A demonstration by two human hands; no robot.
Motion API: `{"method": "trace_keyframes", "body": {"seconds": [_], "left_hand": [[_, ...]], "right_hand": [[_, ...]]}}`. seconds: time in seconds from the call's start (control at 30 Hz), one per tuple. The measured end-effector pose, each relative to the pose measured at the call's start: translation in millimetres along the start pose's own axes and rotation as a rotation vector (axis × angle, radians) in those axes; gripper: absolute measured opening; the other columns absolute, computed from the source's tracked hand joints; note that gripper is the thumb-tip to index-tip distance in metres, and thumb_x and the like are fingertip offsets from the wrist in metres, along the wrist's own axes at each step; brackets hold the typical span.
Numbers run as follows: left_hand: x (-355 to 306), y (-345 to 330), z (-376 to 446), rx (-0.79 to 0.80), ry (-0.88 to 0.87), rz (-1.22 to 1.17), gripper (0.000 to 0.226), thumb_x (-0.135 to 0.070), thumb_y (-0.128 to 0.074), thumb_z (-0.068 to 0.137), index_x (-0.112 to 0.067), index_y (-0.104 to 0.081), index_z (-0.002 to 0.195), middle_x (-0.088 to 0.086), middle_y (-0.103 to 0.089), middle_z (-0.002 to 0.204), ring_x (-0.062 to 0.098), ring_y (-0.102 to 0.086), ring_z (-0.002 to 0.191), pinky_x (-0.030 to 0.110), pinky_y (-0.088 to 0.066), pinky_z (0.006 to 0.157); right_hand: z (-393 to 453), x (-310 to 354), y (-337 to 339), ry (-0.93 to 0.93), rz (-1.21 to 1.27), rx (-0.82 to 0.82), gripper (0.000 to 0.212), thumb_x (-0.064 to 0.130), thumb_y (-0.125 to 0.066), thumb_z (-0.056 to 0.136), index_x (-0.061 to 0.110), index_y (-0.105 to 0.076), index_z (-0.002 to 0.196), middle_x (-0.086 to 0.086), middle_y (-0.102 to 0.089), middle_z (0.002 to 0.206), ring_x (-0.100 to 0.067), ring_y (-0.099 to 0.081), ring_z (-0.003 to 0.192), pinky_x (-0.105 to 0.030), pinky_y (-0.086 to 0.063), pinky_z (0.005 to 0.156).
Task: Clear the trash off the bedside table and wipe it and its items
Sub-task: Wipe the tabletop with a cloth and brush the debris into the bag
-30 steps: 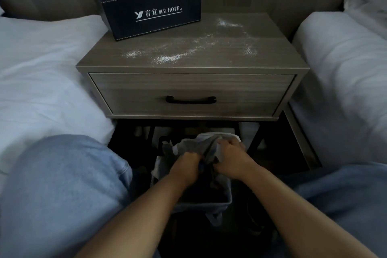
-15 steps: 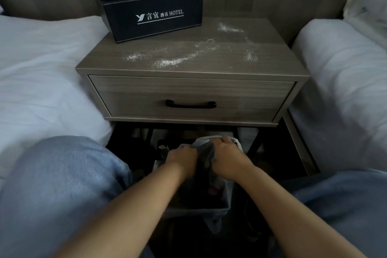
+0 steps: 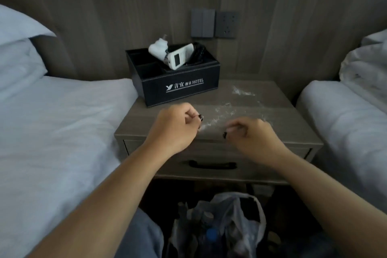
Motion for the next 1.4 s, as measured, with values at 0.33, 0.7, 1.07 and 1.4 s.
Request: {"method": "trace_keyframes", "body": {"seconds": [0.33, 0.7, 1.07, 1.4], "left_hand": [[-62, 61, 170, -0.160, -0.148, 0.146, 0.030, -0.037, -0.072, 0.077, -0.022, -0.057, 0.055, -0.013, -0.059, 0.061, 0.003, -0.057, 0.067, 0.023, -0.046, 0.062], [-101, 96, 370, -0.276, -0.091, -0.120, 0.065, -0.023, -0.069, 0.083, -0.014, -0.037, 0.139, 0.008, -0.044, 0.137, 0.017, -0.048, 0.106, 0.029, -0.040, 0.085], [-160, 114, 441, -0.234, -0.119, -0.918, 0.021, -0.022, -0.056, 0.094, -0.025, -0.065, 0.113, -0.007, -0.061, 0.122, 0.014, -0.052, 0.115, 0.030, -0.035, 0.082], [-220, 171, 336, -0.320, -0.382, -0.803, 0.008, -0.013, -0.072, 0.080, -0.018, -0.074, 0.074, 0.002, -0.070, 0.079, 0.017, -0.064, 0.078, 0.037, -0.054, 0.086]], "right_hand": [[146, 114, 100, 0.232, -0.681, -0.046, 0.027, 0.027, -0.054, 0.088, 0.022, -0.061, 0.114, -0.006, -0.064, 0.111, -0.030, -0.062, 0.100, -0.041, -0.054, 0.081], [274, 132, 163, 0.289, -0.943, -0.284, 0.068, 0.027, -0.059, 0.084, 0.015, -0.029, 0.145, -0.014, -0.016, 0.155, -0.033, -0.019, 0.142, -0.046, -0.028, 0.110], [308, 106, 185, 0.363, -0.921, -0.358, 0.075, 0.029, -0.057, 0.086, 0.019, -0.017, 0.149, -0.012, 0.005, 0.159, -0.033, 0.005, 0.147, -0.046, -0.011, 0.118], [215, 128, 250, 0.511, -0.059, -0.725, 0.041, 0.012, -0.064, 0.084, 0.024, -0.053, 0.122, 0.007, -0.038, 0.132, -0.013, -0.036, 0.126, 0.001, -0.024, 0.088]]}}
Point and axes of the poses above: each hand's wrist, its own z-axis towards the middle knuckle, its own y-axis out of the back of the hand, x = y × z, the point moved 8 cm from there along z, towards the middle knuckle
